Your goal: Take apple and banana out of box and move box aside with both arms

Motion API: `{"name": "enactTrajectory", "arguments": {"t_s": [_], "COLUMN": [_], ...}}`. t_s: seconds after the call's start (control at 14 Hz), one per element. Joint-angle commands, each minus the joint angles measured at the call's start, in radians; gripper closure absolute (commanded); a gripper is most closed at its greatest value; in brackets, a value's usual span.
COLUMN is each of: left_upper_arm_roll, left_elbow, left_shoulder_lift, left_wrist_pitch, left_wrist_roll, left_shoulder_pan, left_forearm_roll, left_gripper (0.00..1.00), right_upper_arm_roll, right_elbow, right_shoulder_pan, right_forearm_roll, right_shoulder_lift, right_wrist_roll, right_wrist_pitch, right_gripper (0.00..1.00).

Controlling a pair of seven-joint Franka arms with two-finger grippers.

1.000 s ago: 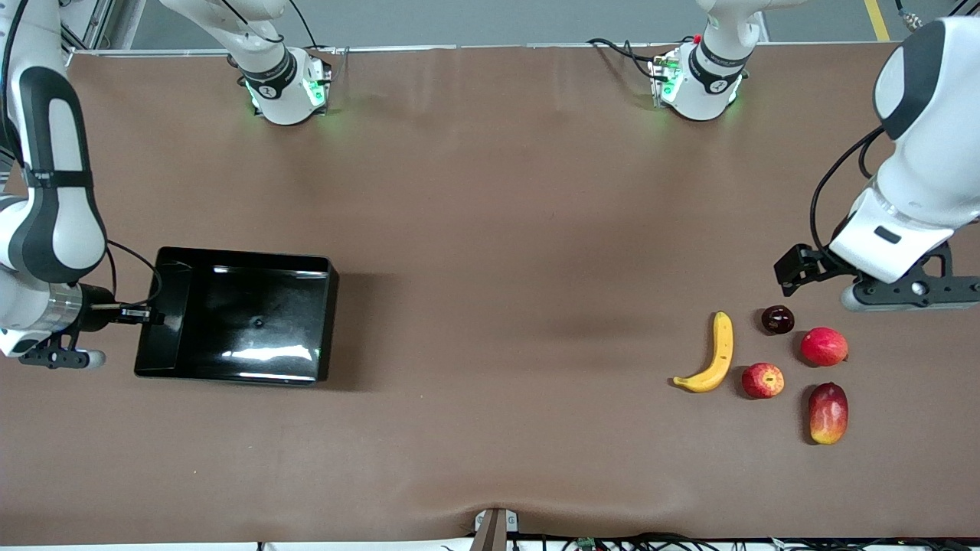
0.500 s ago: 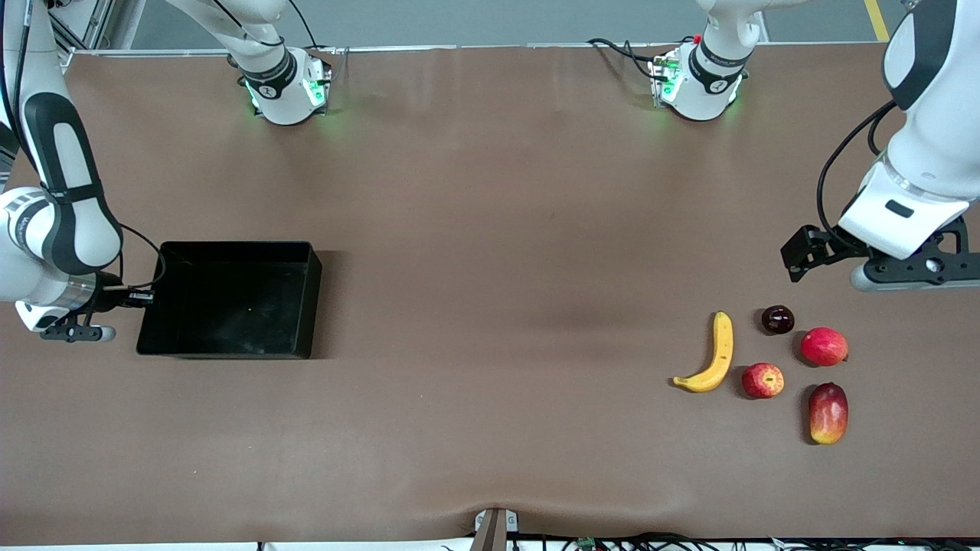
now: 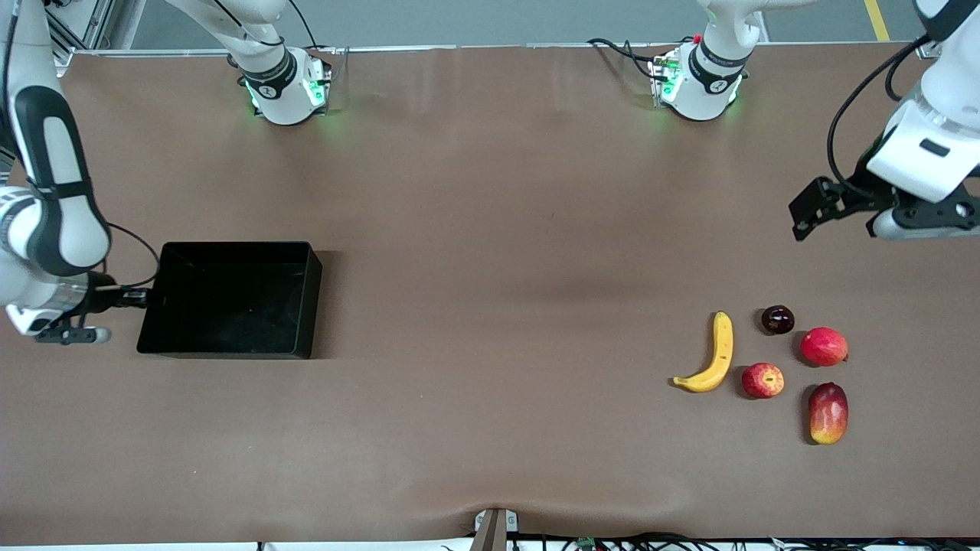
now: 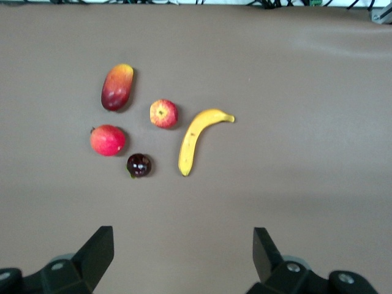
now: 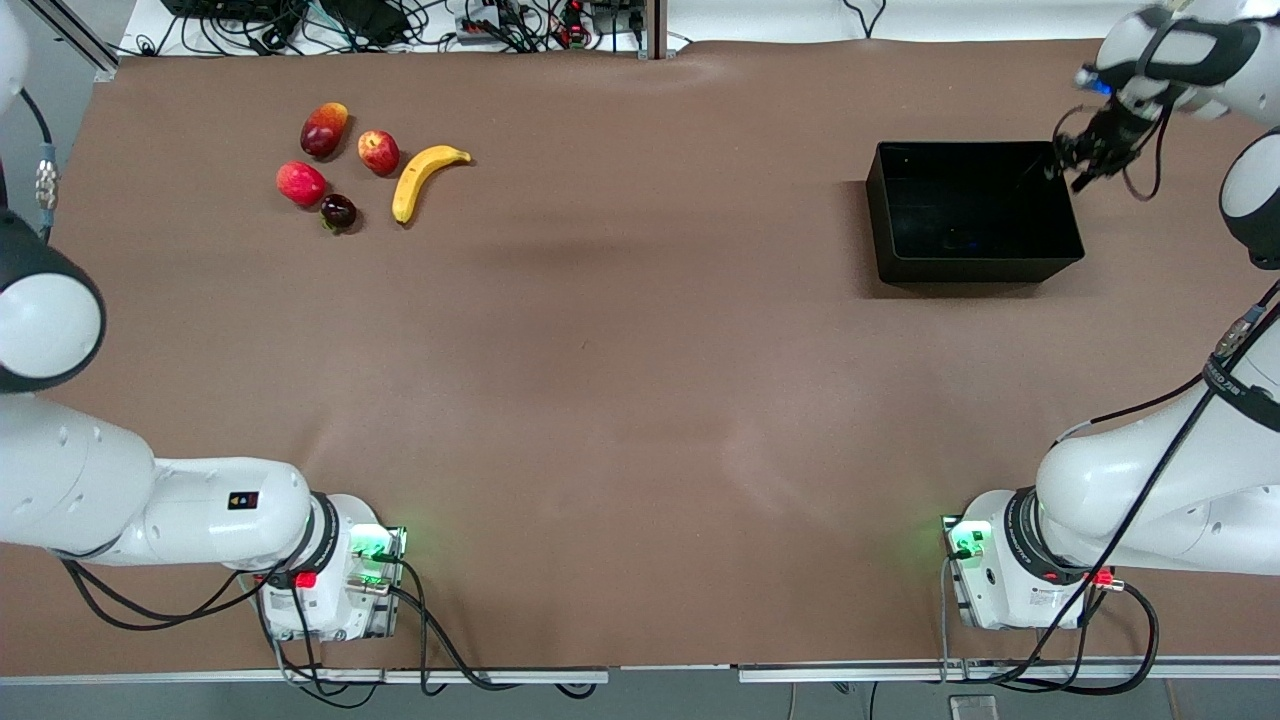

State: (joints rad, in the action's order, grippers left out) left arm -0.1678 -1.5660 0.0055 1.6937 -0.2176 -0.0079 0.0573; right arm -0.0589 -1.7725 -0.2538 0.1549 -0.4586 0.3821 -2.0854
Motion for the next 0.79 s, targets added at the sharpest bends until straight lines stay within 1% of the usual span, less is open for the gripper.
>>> {"name": "enactTrajectory", "arguments": {"t_s": [0.0, 0.21, 0.29, 0.36, 0.5, 0.57, 0.71], "left_upper_arm_roll": [0.071, 0.134, 0.142, 0.142, 0.13, 0.126, 0.126], "left_elbow": [-0.126, -0.215, -0.236, -0.233, -0.227, -0.217, -0.191], "left_shoulder_lift": [-0.122, -0.202, -0.22, -0.222, -0.213, -0.208, -0.19], "left_wrist_pitch": [-0.012, -0.017, -0.017, -0.017, -0.017, -0.019, -0.02], "left_wrist_roll": [0.024, 0.044, 0.046, 0.049, 0.047, 0.049, 0.046], "left_shoulder_pan": [-0.053, -0.119, -0.129, -0.127, -0.116, -0.115, -0.116], "left_forearm_roll": [-0.043, -0.045, -0.045, -0.045, -0.043, -0.045, -0.045], "left_gripper": [0.0, 0.0, 0.0, 0.0, 0.0, 0.0, 0.0], "right_upper_arm_roll": [0.011, 0.011, 0.011, 0.011, 0.007, 0.004, 0.007], "right_elbow": [0.183, 0.336, 0.384, 0.436, 0.536, 0.565, 0.57], "right_shoulder_pan": [0.027, 0.057, 0.067, 0.08, 0.143, 0.163, 0.185], "right_forearm_roll": [0.006, 0.005, 0.002, 0.0, -0.026, -0.028, -0.028], "right_shoulder_lift": [-0.006, -0.008, -0.008, -0.008, -0.006, -0.002, 0.033], "right_wrist_roll": [0.012, 0.017, 0.018, 0.017, 0.005, 0.001, -0.018], "right_wrist_pitch": [0.064, 0.113, 0.129, 0.161, 0.288, 0.341, 0.418], "right_gripper": [0.0, 0.0, 0.0, 0.0, 0.0, 0.0, 0.0]}}
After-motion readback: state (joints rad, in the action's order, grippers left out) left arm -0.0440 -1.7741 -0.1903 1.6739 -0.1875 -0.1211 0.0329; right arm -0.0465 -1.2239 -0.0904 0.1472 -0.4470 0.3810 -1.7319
